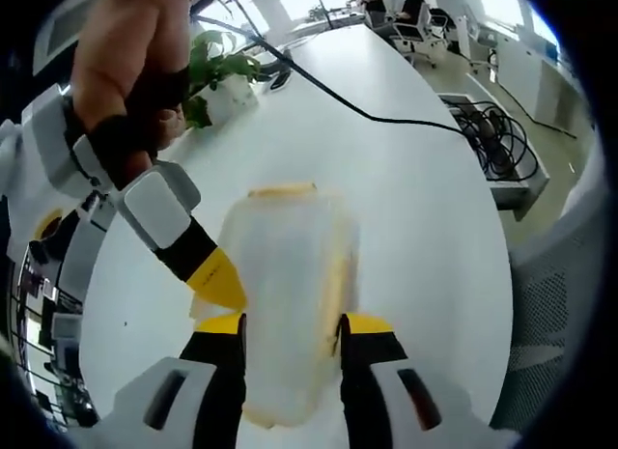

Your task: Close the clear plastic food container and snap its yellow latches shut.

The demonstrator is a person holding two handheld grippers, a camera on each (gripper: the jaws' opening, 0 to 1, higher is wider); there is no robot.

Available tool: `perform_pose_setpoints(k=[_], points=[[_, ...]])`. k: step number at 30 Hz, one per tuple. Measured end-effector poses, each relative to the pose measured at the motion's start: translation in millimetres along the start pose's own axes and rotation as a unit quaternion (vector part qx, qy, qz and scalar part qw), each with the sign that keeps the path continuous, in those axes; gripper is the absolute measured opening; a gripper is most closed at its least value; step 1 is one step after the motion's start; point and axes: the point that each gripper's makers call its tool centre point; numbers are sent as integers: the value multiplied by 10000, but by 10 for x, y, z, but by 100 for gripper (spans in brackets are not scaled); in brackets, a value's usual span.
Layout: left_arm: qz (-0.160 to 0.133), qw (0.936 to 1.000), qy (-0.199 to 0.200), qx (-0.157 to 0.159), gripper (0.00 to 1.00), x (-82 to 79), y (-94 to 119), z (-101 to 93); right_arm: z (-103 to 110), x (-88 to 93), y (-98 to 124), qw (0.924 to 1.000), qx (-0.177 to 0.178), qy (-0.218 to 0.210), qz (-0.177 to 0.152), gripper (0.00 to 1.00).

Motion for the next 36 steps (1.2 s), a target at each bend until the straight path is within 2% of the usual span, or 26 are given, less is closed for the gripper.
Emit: perform_pose_setpoints(k=[6, 21, 25, 29, 34, 36], points=[[-76, 9999, 82, 107, 37, -3, 5, 6, 4, -3, 7, 9999, 38, -37, -91, 33], [-101, 9999, -32, 85, 38, -14, -13, 20, -43, 13, 36, 9985, 28, -226, -493, 34], [-121, 9998, -81, 128, 38, -7, -13, 14, -37, 5, 22, 9987, 21, -240, -452, 34], [-242, 9992, -55, 323, 41, -5, 14, 7, -34, 3, 26, 9987, 63, -265, -422, 35], [-344, 9971, 14, 677, 53, -8, 49, -79, -61, 5, 50, 9975, 250, -268, -596, 40], [-411, 9954, 175, 851, 58, -15, 74, -119, -56, 26, 57, 9974, 340, -246, -593, 43]])
Point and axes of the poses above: the point that each gripper's makers call its tool centre point, and the gripper's own axes: y roughly backward along the fingers, z roughly to its left, x roughly out of its underside, and after that the axes turned 4 degrees about -y, right-handed
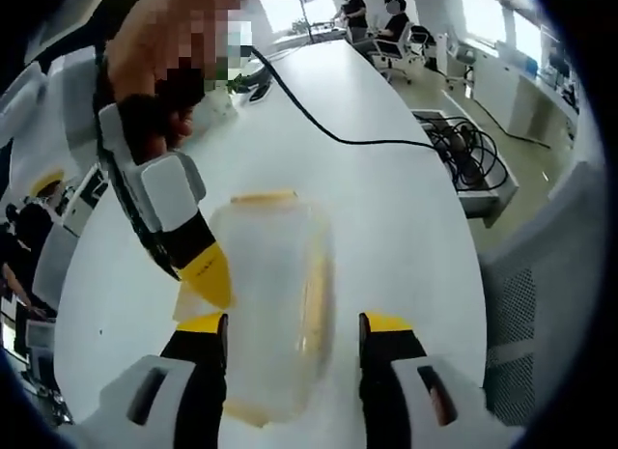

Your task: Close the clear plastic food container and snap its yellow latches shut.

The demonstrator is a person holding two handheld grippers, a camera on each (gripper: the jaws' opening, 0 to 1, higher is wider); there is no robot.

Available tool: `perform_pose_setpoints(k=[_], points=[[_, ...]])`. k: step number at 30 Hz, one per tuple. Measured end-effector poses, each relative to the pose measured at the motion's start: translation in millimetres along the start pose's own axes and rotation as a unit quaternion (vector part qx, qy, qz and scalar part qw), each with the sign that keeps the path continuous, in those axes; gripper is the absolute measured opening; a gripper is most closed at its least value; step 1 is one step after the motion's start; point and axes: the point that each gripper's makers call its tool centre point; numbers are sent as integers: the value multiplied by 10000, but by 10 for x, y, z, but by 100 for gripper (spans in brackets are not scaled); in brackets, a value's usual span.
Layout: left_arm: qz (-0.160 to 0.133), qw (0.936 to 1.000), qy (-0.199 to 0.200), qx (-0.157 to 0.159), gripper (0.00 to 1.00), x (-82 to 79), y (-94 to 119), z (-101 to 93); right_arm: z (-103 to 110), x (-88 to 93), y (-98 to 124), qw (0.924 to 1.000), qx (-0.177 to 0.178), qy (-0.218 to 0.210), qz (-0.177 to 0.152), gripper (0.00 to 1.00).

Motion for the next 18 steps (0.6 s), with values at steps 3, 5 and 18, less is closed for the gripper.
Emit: perform_pose_setpoints(k=[3, 5, 18], points=[[43, 10000, -20, 54, 60, 24, 39, 5, -3, 22, 52, 9999, 101, 125, -47, 44], [84, 9999, -94, 80, 61, 51, 69, 12, 10, -9, 96, 9995, 120, 26, -280, 46], [222, 9997, -118, 82, 70, 196, 140, 180, 79, 244, 207, 9982, 387, 137, -435, 53]])
Point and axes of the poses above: the point that each gripper's makers call its tool centre point, and the gripper's own axes: y roughly backward along the fingers, z roughly to its left, x roughly out of its underside, and after that the axes turned 4 degrees about -y, right-handed
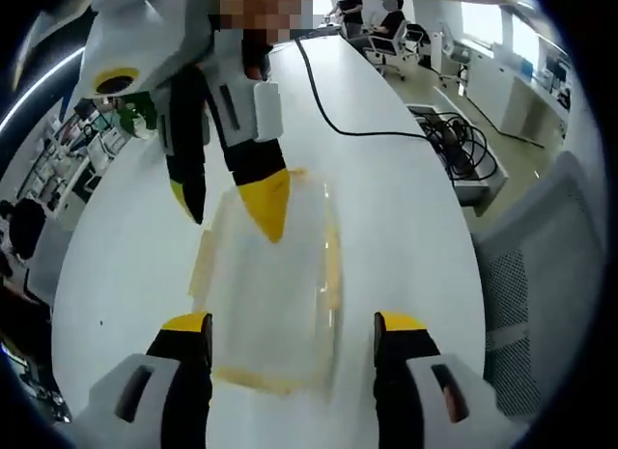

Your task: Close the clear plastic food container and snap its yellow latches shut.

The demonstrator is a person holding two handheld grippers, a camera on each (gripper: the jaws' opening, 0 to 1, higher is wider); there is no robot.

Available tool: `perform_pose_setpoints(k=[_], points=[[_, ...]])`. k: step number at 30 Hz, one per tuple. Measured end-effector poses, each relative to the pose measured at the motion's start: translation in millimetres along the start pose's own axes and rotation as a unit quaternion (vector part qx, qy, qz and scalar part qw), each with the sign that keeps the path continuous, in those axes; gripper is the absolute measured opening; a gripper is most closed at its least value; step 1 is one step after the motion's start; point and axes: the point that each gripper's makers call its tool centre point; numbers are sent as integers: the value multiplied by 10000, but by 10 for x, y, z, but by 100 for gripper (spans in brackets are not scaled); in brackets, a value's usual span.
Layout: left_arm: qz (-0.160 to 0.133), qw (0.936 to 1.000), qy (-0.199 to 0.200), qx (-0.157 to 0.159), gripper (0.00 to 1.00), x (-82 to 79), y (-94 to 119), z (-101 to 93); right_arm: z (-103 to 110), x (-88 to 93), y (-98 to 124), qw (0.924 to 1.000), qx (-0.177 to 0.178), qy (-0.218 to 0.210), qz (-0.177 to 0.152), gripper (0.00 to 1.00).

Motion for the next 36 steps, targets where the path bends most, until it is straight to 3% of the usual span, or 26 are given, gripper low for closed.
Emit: perform_pose_setpoints(k=[10, 22, 36], points=[[-88, 9999, 81, 9, 78, -16, 21, 84, 84, 86, 37, 9999, 26, 106, 82, 60], [54, 9999, 21, 101, 83, 85, -34, 146, 223, 177, -4, 9991, -1, 392, 162, 72], [249, 9992, 73, 291, 89, 144, -217, 196, 134, 270, -69, 9918, 516, 1102, 398, 83]])
Point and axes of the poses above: the point that each gripper's makers call its tool centre point, and the gripper's own axes: y roughly backward along the fingers, z roughly to its left, x roughly out of its underside, and after that the axes turned 4 degrees about -y, right-handed
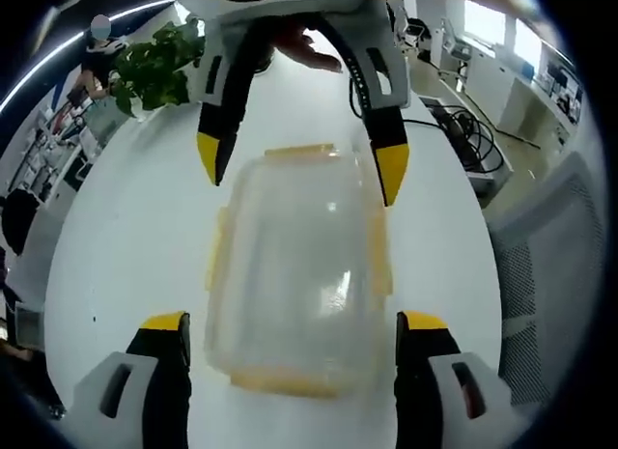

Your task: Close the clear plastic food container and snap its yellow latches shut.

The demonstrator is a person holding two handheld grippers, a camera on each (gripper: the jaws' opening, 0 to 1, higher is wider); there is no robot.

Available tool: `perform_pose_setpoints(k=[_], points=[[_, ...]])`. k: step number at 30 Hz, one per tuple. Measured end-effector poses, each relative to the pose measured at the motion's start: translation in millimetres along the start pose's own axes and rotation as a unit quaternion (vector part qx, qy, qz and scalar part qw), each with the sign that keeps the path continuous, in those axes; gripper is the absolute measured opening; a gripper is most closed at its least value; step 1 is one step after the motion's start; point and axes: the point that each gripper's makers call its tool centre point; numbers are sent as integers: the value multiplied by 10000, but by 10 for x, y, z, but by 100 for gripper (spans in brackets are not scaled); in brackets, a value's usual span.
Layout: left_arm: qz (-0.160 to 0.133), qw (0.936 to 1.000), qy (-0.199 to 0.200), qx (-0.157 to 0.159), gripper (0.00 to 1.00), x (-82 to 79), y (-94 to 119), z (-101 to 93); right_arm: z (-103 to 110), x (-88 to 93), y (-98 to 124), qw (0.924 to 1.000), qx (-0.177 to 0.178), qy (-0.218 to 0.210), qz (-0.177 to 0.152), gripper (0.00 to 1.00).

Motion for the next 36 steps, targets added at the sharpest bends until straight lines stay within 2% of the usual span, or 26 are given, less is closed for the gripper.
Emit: perform_pose_setpoints(k=[5, 7, 9, 14, 20, 26, 36], points=[[143, 9998, -79, 80, 89, 49, -86, -25, -33, 75, -56, 9996, 190, 175, 145, 83], [199, 9997, -65, 131, 89, 72, -114, -53, 1, 109, -104, 9995, 135, 188, 202, 80], [277, 9993, -232, 115, 90, 93, -118, -64, 13, 112, -124, 9995, 144, 190, 205, 79], [265, 9995, -165, 57, 85, 101, -110, -7, 3, 95, -120, 9995, 179, 179, 208, 79], [331, 9986, -424, 5, 84, 149, -118, -13, 13, 84, -127, 9995, 216, 96, 206, 79], [162, 9990, -410, 18, 84, 163, -89, -14, 37, 63, -135, 9994, 231, 38, 249, 79], [168, 9990, -398, 66, 84, 251, -39, -56, 93, -23, -185, 9995, 173, 11, 283, 79]])
Point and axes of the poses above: the point that each gripper's makers call its tool centre point, and the gripper's own axes: y roughly backward along the fingers, z roughly to its left, x roughly out of its underside, and after that the axes turned 4 degrees about -y, right-handed
